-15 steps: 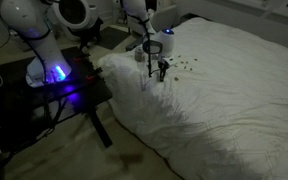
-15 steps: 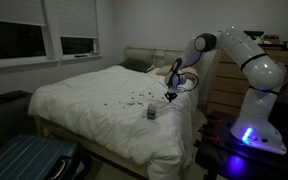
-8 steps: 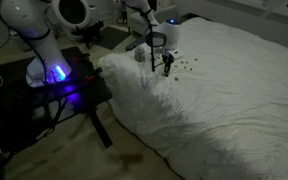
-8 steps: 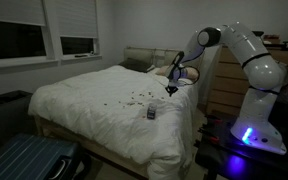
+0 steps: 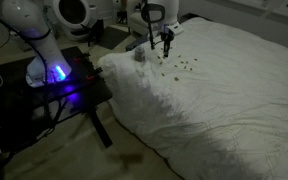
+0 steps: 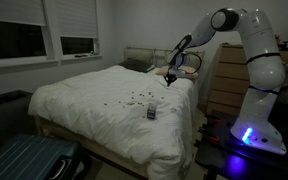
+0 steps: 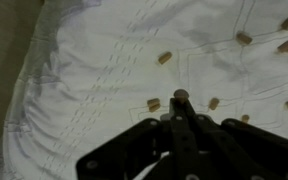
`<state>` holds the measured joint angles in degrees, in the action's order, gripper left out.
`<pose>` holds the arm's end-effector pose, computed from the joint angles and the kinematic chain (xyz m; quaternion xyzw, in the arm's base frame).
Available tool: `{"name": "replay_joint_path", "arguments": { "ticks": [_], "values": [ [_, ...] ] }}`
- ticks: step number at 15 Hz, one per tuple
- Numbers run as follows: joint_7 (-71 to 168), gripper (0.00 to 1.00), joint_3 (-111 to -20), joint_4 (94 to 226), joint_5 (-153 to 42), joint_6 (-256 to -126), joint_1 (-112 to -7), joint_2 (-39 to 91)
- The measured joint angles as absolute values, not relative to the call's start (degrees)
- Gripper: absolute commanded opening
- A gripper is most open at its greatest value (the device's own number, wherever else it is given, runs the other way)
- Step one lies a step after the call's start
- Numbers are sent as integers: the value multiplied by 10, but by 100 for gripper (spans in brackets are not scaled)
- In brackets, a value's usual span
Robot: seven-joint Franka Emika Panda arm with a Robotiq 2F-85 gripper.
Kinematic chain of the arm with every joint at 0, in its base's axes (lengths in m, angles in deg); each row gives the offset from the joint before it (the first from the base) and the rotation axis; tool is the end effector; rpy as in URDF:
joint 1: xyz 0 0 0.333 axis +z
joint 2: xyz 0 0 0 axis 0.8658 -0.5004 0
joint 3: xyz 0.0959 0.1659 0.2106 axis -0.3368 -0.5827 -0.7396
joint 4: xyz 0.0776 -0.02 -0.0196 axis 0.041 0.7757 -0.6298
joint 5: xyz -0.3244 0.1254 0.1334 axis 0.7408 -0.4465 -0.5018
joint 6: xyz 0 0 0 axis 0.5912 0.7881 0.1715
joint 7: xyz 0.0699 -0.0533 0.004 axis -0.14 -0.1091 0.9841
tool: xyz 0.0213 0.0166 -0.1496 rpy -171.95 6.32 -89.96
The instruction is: Pick up the small objects from the bed and put them in the jar
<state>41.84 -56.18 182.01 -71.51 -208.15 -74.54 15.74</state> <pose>0.5389 -0.2845 0.1938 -0.9075 0.4076 -0.1012 0.0014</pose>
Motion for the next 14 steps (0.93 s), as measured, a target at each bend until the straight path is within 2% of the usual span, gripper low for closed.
{"name": "replay_joint_path", "arguments": {
  "ticks": [5,14],
  "values": [
    [418,1,-593,1871,-708,-2081,-704,213],
    [430,1,-653,1895,-709,-2069,-671,219]
  ]
}}
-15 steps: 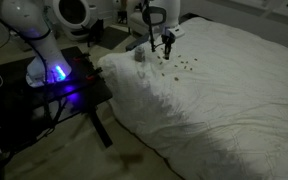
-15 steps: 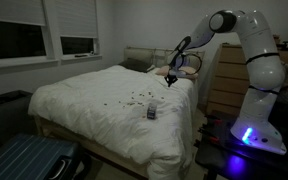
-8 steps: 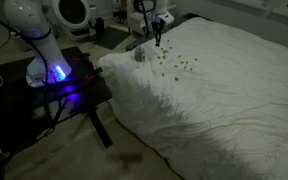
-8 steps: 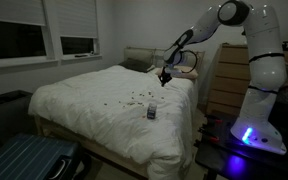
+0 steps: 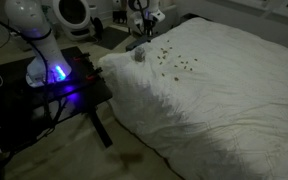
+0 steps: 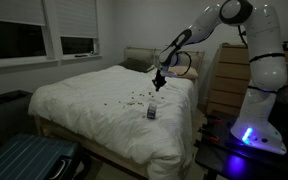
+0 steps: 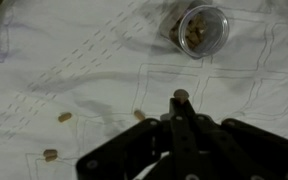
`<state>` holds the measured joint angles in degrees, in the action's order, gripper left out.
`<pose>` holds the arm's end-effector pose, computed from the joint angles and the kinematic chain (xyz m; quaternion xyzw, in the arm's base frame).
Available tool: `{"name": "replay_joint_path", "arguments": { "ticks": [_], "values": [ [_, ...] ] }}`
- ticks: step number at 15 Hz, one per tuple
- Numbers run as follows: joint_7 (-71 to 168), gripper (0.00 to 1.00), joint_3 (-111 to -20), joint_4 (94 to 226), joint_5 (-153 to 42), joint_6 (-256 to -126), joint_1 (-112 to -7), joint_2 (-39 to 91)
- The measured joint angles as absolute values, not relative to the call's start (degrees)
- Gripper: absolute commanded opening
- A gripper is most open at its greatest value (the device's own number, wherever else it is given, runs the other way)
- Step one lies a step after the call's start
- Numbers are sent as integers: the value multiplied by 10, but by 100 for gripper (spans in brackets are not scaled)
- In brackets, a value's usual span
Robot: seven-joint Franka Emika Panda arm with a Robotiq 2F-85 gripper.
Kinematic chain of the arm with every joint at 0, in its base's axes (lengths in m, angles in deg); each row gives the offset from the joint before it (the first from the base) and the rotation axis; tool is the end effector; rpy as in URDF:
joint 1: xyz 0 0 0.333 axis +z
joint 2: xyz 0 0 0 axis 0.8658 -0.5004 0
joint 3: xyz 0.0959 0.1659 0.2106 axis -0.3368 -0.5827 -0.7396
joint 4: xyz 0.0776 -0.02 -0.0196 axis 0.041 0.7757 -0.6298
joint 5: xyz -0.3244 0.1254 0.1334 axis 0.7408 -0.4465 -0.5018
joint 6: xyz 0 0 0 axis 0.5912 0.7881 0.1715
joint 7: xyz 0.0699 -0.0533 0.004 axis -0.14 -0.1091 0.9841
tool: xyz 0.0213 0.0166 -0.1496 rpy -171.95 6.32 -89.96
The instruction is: Pick up the small objects from the bed and put them in the jar
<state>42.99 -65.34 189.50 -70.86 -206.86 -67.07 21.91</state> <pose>0.5608 -0.1111 0.1958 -0.9586 0.2718 -0.0694 0.0490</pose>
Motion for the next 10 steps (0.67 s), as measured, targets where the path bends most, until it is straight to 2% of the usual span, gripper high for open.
{"name": "replay_joint_path", "arguments": {
  "ticks": [10],
  "values": [
    [468,1,-690,1905,-710,-2056,-662,201]
  ]
}}
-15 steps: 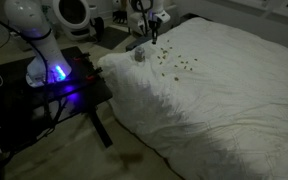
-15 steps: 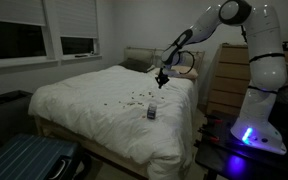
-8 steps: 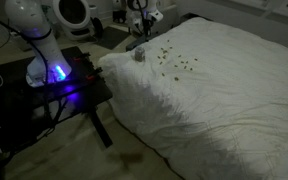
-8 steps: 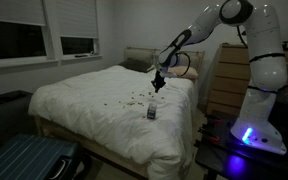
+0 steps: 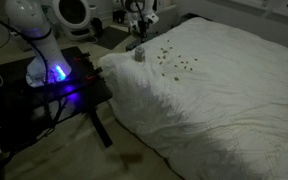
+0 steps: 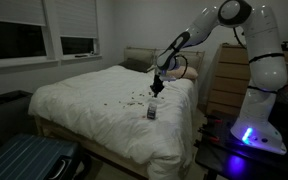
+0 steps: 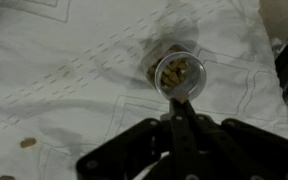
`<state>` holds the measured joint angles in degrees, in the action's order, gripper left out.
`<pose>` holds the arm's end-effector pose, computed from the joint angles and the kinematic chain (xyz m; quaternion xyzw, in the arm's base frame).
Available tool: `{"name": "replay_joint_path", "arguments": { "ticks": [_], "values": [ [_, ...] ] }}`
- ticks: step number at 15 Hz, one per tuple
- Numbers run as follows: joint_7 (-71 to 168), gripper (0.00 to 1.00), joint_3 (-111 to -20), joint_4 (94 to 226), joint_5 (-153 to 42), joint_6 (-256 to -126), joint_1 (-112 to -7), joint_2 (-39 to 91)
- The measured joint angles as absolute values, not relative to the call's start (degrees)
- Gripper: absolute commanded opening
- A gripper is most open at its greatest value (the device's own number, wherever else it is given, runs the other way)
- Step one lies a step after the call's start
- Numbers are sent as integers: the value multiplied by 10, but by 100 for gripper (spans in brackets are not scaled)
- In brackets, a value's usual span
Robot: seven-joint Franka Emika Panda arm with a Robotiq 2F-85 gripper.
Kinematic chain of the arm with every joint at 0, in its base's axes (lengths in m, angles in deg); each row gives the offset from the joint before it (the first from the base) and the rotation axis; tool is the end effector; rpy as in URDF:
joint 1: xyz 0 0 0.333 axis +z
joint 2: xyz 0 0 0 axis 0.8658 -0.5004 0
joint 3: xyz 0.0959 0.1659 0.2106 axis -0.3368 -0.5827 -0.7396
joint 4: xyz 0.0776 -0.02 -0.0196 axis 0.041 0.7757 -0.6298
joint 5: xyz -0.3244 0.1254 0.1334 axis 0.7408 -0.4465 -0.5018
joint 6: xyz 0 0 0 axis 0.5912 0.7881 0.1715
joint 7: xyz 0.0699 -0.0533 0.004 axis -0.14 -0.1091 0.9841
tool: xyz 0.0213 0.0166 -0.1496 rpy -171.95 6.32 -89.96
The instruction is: Pick up the small objects from the bed and put them in the jar
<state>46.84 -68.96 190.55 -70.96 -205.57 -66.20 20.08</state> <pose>0.5529 -0.0636 0.1680 -0.9763 0.2057 -0.0317 0.0593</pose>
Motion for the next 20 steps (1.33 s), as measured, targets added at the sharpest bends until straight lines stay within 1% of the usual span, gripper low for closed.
{"name": "replay_joint_path", "arguments": {
  "ticks": [10,20],
  "values": [
    [476,1,-709,1913,-710,-2072,-646,174],
    [476,1,-709,1918,-699,-2168,-643,137]
  ]
}}
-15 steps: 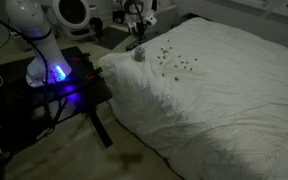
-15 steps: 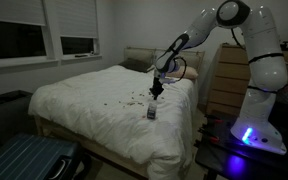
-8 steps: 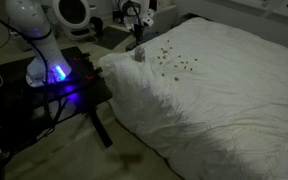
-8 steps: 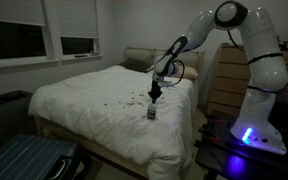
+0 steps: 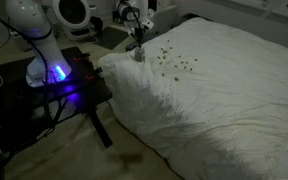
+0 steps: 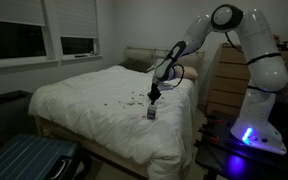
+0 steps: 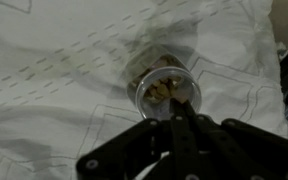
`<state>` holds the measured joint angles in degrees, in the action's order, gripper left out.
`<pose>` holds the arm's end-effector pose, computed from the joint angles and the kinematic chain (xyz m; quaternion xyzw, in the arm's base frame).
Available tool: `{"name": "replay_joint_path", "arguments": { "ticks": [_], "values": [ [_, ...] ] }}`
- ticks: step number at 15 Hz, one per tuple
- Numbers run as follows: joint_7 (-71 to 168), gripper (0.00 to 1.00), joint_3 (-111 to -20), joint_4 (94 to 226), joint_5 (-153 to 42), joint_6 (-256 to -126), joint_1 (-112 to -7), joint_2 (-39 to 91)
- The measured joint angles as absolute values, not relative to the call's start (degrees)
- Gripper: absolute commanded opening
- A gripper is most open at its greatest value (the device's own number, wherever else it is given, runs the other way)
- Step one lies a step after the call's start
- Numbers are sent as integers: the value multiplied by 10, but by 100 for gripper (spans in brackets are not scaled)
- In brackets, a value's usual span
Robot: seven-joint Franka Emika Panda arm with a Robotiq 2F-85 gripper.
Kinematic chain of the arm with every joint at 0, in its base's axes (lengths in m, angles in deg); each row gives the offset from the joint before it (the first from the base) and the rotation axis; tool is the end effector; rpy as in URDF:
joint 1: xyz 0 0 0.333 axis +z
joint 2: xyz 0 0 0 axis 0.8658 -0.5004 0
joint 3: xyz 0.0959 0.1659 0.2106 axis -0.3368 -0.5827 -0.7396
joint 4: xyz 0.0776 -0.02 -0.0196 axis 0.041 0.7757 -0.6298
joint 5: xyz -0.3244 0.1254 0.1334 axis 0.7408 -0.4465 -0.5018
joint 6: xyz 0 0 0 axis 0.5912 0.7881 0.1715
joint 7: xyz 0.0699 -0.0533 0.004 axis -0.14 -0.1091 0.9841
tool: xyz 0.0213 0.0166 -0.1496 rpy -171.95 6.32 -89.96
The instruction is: Pick up the small objects from the bed and put them in the jar
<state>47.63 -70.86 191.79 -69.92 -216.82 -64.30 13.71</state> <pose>0.5530 -0.0326 0.1181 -0.9825 0.1691 -0.0615 0.0486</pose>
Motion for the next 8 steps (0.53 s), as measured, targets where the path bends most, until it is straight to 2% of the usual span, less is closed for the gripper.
{"name": "replay_joint_path", "arguments": {
  "ticks": [2,3,4,6,8],
  "values": [
    [476,1,-707,1919,-694,-2189,-642,129],
    [476,7,-705,1920,-691,-2199,-640,126],
    [476,29,-703,1920,-687,-2208,-638,122],
    [476,33,-700,1920,-681,-2223,-636,116],
    [476,46,-694,1920,-677,-2232,-631,110]
  ]
}}
